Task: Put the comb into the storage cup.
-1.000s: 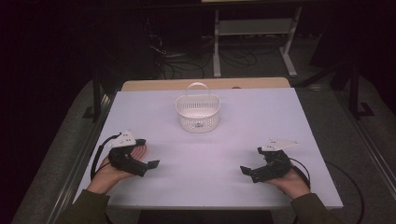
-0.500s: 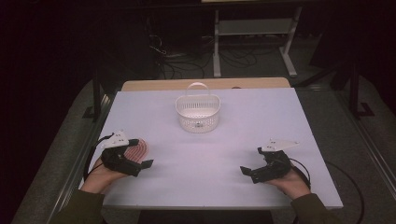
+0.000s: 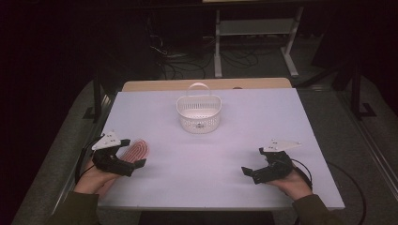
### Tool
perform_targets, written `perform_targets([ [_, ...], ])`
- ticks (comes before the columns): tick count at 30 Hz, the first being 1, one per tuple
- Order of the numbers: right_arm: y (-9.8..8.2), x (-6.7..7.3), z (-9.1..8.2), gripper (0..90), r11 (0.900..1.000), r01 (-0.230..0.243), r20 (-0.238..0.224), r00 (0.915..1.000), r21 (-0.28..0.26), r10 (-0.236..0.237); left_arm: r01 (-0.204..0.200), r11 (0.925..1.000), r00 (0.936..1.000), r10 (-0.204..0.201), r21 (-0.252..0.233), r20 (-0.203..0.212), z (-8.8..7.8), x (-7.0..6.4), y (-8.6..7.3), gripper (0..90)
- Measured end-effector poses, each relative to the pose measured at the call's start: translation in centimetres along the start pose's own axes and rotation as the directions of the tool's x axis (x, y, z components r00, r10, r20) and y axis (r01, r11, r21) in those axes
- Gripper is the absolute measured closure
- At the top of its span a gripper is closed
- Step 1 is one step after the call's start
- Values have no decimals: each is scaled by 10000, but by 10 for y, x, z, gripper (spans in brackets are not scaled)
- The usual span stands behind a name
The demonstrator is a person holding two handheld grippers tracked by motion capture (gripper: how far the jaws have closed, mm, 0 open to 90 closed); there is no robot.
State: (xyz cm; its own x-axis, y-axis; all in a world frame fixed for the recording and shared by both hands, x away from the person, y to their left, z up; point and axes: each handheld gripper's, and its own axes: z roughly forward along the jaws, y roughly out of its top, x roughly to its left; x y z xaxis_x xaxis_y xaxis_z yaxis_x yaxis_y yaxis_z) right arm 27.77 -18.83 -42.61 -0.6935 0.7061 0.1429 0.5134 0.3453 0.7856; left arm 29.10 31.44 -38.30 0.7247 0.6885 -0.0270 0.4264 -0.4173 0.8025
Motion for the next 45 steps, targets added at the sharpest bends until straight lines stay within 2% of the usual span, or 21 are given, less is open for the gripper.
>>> perform_targets([
  [14,0,0,0,0,10000,20,0,10000,12,-20,320,9993,9970,-304,208,-705,-11,14,-11,0],
  [26,0,0,-1,0,10000,24,-4,10000,-10,-24,687,9967,9901,-627,440,-1257,-20,23,-19,0],
  [36,0,0,-1,0,10000,6,12,10000,-9,-6,974,9939,9841,-885,514,-1537,-25,27,-22,1],
  [45,0,0,-1,0,10000,25,10,10000,-19,-25,1122,9898,9816,-966,879,-1646,-24,27,-23,1],
])
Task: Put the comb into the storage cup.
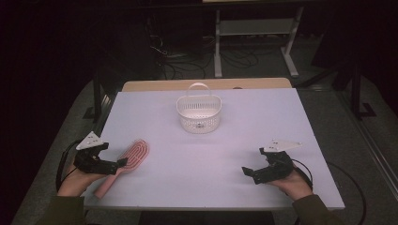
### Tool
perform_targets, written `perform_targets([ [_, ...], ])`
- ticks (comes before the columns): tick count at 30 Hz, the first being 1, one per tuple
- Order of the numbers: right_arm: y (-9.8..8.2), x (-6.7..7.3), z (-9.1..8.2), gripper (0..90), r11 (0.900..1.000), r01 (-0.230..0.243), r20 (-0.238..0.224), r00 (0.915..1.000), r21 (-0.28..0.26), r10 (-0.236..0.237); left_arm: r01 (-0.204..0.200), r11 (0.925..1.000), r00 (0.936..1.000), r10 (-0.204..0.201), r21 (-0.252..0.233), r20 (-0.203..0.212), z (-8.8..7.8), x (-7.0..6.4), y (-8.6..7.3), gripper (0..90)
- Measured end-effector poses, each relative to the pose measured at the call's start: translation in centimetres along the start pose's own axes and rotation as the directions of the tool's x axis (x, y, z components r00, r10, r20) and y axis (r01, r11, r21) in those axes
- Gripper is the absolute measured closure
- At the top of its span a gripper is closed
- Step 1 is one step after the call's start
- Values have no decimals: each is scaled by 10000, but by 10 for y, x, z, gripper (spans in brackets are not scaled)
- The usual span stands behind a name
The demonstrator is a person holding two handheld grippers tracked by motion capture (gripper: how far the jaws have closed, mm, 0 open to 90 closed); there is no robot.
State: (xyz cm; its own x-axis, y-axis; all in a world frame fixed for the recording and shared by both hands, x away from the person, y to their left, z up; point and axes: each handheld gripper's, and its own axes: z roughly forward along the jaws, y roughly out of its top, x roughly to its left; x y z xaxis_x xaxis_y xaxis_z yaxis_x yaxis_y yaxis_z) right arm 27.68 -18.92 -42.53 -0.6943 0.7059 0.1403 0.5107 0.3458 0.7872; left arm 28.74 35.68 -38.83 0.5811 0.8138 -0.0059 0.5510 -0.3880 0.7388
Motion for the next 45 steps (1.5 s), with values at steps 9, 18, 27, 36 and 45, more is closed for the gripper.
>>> perform_targets([
  [9,0,0,0,0,10000,0,-10,10000,6,0,180,9984,9998,-182,540,43,4,-1,-2,0],
  [18,0,0,0,0,10000,8,-18,10000,11,-8,217,9941,9998,-214,1066,-41,11,-4,-6,1],
  [27,0,0,0,0,10000,9,-4,10000,19,-9,199,9896,9998,-190,1425,-79,15,-7,-12,3],
  [36,0,1,1,0,10000,-31,-4,10000,36,31,328,9849,9995,-315,1700,-99,16,-7,-24,49],
  [45,0,1,2,0,10000,-27,-12,10000,55,27,344,9812,9992,-302,1901,-249,15,-6,-27,159],
])
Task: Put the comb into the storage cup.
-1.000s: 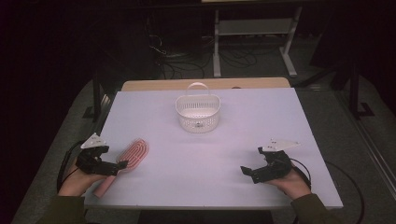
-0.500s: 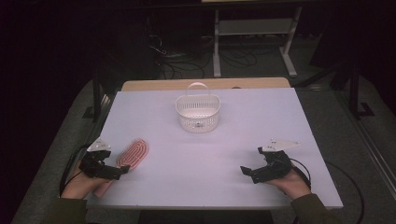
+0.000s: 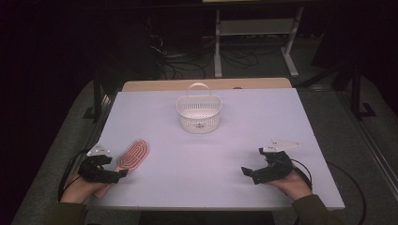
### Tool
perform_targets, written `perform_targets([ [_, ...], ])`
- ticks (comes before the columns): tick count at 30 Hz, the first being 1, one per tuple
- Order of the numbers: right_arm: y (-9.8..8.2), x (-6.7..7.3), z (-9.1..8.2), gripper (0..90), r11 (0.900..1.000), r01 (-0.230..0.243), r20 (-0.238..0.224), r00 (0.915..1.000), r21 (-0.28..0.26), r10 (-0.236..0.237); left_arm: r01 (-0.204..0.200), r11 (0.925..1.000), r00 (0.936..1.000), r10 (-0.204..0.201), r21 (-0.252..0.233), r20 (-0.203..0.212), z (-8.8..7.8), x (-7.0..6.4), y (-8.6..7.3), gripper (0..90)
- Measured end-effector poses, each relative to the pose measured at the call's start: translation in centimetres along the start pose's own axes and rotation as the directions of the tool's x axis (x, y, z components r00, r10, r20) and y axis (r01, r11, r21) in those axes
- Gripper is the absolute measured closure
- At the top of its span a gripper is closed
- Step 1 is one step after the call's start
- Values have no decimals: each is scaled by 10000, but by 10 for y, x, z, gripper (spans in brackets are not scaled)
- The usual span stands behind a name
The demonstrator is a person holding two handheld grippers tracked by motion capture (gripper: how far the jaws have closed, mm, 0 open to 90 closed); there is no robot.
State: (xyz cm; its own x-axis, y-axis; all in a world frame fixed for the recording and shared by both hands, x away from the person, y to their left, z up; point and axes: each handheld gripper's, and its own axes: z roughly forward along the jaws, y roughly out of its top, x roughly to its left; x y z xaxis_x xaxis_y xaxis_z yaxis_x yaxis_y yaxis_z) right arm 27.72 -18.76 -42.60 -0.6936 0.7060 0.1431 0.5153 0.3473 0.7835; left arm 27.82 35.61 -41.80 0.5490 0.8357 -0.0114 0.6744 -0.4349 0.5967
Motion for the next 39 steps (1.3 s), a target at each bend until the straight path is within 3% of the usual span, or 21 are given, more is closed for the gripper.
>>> perform_targets([
  [19,0,0,0,0,10000,-15,13,10000,-19,15,-4,9959,10000,-5,908,98,4,-2,-1,383],
  [39,0,0,0,0,10000,-7,11,10000,-12,7,-95,9914,9998,114,1303,-138,9,-4,1,543],
])
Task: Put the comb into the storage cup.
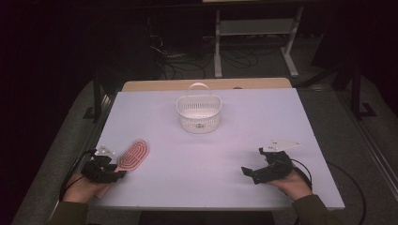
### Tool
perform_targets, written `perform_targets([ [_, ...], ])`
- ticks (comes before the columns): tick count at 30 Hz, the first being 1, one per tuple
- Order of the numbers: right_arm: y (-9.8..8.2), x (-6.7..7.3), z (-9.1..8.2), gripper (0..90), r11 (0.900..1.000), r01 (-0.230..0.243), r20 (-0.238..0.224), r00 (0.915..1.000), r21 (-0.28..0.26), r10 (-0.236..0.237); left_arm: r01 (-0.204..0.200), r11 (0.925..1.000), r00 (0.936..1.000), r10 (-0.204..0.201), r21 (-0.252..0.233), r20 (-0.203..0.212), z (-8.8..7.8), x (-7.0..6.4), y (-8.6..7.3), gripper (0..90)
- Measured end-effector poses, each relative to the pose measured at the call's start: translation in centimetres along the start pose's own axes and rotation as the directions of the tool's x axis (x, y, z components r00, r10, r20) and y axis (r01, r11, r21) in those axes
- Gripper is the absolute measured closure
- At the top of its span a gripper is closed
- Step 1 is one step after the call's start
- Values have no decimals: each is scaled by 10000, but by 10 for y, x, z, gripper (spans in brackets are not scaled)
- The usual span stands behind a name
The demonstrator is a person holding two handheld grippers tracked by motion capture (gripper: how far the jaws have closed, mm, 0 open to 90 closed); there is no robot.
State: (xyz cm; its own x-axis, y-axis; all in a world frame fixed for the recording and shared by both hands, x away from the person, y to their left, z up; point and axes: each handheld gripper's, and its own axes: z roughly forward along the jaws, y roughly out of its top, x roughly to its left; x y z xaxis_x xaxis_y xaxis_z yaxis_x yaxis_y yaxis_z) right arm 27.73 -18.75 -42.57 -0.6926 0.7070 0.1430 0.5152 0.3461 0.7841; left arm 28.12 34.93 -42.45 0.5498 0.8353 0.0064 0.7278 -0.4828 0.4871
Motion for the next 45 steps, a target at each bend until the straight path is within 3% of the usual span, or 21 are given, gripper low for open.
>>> perform_targets([
  [13,0,0,0,0,10000,23,-19,10000,-11,-23,13,9999,9999,-11,154,-166,1,-3,3,595],
  [23,0,-1,0,0,10000,23,-37,10000,-10,-23,67,9998,9998,-64,180,-175,1,-3,4,690],
  [37,0,-1,1,0,10000,60,-68,10000,24,-60,3,9995,9999,2,330,-160,0,-3,6,703],
  [45,-1,0,0,0,10000,70,-59,10000,45,-70,-175,9998,9998,175,47,-12,-2,-2,8,703],
])
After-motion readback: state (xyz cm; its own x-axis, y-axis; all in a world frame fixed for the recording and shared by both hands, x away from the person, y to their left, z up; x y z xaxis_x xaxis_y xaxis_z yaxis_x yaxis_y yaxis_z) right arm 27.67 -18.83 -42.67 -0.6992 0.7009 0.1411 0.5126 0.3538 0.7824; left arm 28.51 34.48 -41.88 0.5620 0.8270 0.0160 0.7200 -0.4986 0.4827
